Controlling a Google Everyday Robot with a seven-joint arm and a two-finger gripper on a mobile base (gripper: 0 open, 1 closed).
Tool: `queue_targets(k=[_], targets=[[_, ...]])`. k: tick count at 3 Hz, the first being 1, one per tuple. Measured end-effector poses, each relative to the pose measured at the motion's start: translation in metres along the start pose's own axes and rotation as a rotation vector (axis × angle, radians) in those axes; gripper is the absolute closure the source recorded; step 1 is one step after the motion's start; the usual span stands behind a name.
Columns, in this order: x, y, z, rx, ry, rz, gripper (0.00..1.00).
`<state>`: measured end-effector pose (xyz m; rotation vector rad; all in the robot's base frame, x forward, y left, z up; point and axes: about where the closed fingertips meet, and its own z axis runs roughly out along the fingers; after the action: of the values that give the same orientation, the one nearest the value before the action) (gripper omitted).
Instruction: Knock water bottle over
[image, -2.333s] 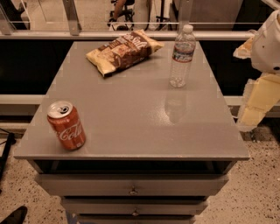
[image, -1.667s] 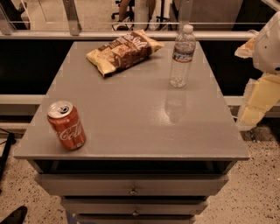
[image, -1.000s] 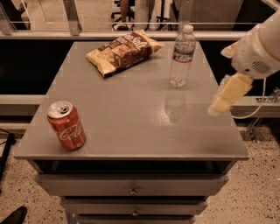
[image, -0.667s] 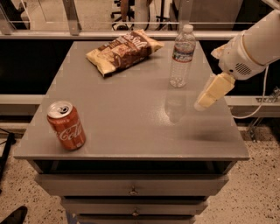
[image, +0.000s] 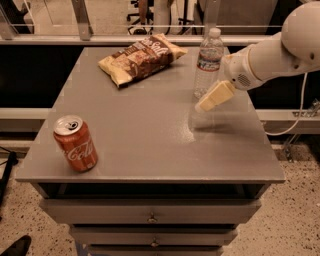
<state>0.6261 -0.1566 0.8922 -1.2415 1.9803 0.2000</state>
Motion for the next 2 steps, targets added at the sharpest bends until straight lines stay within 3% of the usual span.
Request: queue_targets(k=[2], targets=[[-0.025, -0.022, 0.032, 0.023, -0.109, 0.035, 0.00]])
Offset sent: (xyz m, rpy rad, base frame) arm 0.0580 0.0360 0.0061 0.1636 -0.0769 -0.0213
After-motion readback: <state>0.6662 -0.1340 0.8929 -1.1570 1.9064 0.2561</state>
